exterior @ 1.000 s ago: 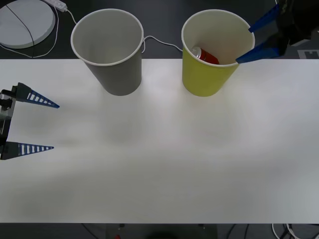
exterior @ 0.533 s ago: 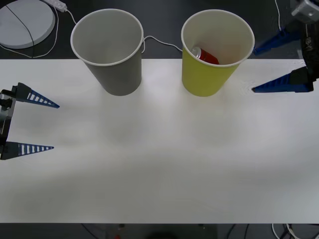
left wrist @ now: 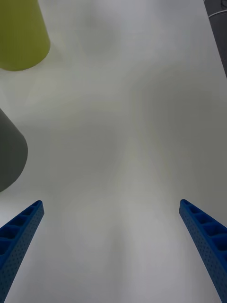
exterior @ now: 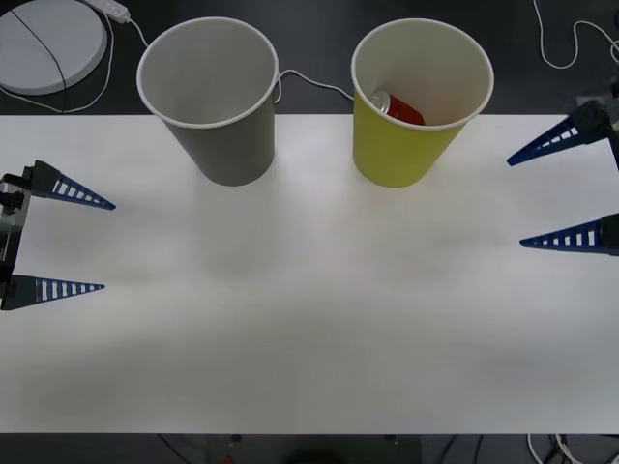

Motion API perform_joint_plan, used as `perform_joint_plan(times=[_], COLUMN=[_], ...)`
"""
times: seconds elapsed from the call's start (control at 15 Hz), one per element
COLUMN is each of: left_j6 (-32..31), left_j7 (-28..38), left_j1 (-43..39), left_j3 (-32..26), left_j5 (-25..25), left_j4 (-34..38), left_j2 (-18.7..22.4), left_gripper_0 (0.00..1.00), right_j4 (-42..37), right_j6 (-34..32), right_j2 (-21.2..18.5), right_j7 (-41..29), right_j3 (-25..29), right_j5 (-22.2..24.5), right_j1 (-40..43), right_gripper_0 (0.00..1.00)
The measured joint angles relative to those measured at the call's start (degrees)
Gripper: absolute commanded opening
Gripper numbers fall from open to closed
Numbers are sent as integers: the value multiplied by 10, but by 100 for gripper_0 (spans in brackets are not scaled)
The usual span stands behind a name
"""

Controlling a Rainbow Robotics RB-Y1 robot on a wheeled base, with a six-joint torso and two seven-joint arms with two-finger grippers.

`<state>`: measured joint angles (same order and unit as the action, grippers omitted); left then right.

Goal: Put the can into the green bin and the plastic bottle into the gray bin

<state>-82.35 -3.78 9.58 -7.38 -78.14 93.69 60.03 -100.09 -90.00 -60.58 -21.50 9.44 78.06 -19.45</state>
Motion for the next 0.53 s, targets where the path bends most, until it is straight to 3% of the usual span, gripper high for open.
perform_joint_plan(times=[0.33, 0.53], left_j6=[0, 0], left_j7=[0, 0], left_j1=[0, 0], left_j3=[0, 0], left_j5=[0, 0], left_j4=[0, 0], left_j2=[0, 0], left_gripper_0=[100, 100], right_j4=[-7, -7], right_j6=[1, 1], right_j2=[16, 39], right_j7=[92, 111], right_j3=[29, 42], right_j5=[-10, -9], right_j1=[80, 111], right_gripper_0=[100, 100])
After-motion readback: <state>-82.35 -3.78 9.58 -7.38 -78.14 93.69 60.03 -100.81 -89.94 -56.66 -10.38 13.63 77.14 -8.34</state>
